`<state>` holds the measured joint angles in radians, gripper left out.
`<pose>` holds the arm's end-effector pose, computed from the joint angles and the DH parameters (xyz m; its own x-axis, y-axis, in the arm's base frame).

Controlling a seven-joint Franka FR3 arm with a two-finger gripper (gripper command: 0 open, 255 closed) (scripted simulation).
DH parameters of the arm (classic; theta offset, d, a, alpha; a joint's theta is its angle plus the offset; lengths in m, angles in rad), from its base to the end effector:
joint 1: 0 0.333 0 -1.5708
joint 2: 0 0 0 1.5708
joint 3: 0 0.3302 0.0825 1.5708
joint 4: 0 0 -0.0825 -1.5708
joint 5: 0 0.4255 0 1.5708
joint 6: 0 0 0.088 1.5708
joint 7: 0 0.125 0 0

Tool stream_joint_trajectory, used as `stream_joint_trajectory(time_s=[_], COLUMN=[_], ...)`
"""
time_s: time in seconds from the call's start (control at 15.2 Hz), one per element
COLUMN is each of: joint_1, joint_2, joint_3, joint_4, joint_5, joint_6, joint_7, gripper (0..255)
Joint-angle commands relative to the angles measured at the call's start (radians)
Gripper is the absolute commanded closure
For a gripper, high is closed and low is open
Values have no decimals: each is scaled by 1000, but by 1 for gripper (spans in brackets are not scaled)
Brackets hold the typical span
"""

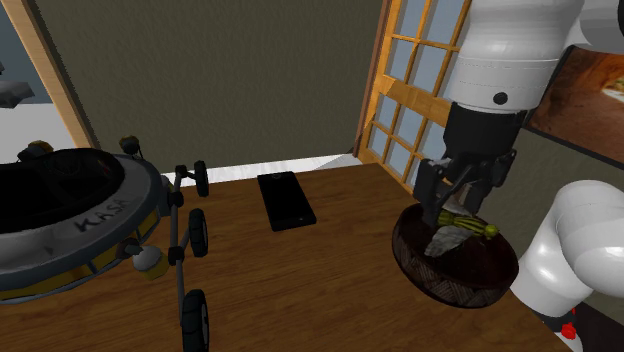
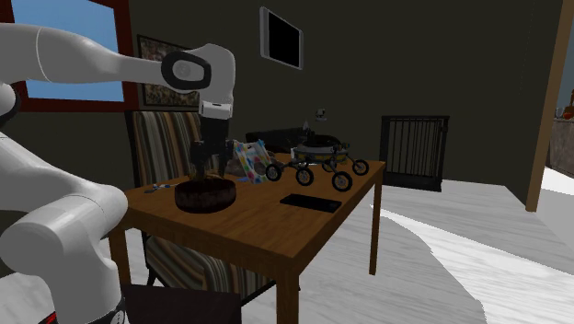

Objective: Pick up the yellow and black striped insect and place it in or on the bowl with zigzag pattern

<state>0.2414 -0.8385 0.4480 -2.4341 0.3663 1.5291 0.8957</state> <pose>0.2203 0.2684 0.5220 0.9269 -0.3617 -0.1004 -0.3566 -0.9320 0.0656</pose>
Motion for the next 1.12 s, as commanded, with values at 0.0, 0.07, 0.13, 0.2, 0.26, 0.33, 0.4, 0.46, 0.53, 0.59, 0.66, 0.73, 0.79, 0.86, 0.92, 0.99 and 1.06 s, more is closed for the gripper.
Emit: stream_joint_trajectory(time_s=[0.0,0.07,0.13,0.2,0.26,0.33,0.4,0.46,0.53,0.59,0.66,0.73,0.79,0.86,0.92,0.99,1.06], joint_1=[0,0,0,0,0,-5,-10,-15,-19,-19,-19,-19,-19,-19,-19,-19,-19], joint_2=[0,0,0,0,0,10,21,34,44,44,44,44,44,44,44,44,44], joint_3=[0,0,0,0,0,-8,-16,-24,-29,-29,-29,-29,-29,-29,-29,-29,-29], joint_4=[0,0,0,0,0,38,76,115,147,147,147,147,147,147,147,147,147], joint_5=[0,0,0,0,0,-9,-18,-27,-33,-33,-33,-33,-33,-33,-33,-33,-33], joint_6=[0,0,0,0,0,-28,-55,-82,-104,-104,-104,-104,-104,-104,-104,-104,-104], joint_7=[0,0,0,0,0,3,5,8,11,11,11,11,11,11,11,11,11], gripper=[0,0,0,0,0,0,0,0,0,0,0,0,0,0,0,0,0])
